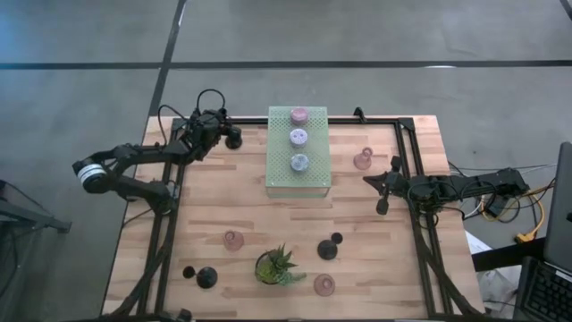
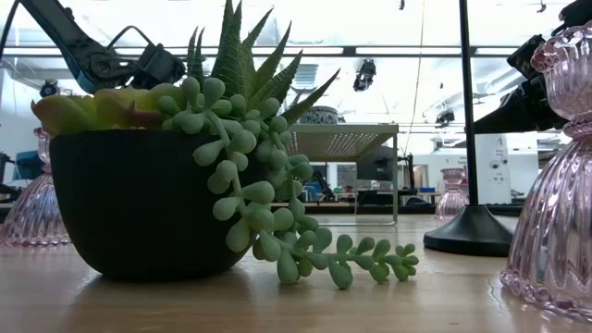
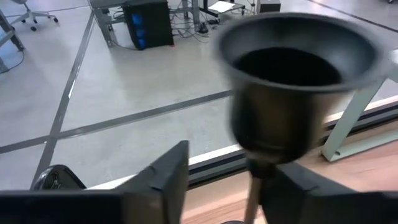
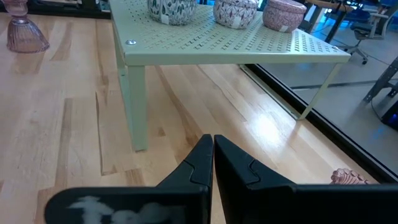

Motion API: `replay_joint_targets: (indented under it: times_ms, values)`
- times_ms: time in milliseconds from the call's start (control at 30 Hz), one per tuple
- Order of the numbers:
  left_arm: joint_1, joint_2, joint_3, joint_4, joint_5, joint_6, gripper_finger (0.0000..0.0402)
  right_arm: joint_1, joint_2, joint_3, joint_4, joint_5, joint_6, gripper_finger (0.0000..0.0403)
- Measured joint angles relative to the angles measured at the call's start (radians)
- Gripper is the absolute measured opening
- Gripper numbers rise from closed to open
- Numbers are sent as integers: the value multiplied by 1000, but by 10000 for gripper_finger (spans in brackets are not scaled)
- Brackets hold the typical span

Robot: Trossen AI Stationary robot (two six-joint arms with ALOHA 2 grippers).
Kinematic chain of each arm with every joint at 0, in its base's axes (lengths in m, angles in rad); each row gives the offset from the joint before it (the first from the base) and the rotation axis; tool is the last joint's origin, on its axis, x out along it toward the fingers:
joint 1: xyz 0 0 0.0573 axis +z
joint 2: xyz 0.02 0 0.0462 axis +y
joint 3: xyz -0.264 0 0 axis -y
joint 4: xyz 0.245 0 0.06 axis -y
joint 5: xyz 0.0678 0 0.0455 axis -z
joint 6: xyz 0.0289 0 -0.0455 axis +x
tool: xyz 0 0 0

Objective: Pick & Place candle stick holders
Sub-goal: Put the top left black candle holder on the shelf

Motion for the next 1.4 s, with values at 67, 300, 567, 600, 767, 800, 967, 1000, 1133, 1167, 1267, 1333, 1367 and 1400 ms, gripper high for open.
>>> replay_joint_targets:
  times_ms: [67,300,567,600,767,800,967,1000,1133,1167,1267,1333,1367,1400]
  values:
    - [0,0,0,0,0,7,125,0,0,0,0,0,0,9]
    - [0,0,0,3,59,57,13,0,0,0,0,0,0,8]
    - [2,-7,0,-1,120,101,11,0,0,0,0,0,0,9]
    - [2,-13,0,-6,143,103,11,0,0,0,0,0,0,9]
    - [1,-85,24,-124,197,113,11,0,0,0,0,0,0,8]
    - [2,-109,34,-159,210,124,11,0,0,0,0,0,0,9]
    - [3,-245,98,-329,332,192,11,0,0,0,0,0,0,8]
    - [7,-273,115,-357,373,200,11,0,0,0,0,0,0,9]
    - [36,-340,192,-423,590,212,11,0,0,0,0,0,0,8]
    - [45,-345,217,-438,649,211,11,0,0,0,0,0,0,8]
    - [70,-335,309,-506,793,211,11,0,0,0,0,0,0,8]
    - [77,-310,379,-560,865,216,11,0,0,0,0,0,0,8]
    - [77,-293,417,-588,900,223,11,0,0,0,0,0,0,8]
    - [77,-276,453,-614,926,230,11,0,0,0,0,0,0,9]
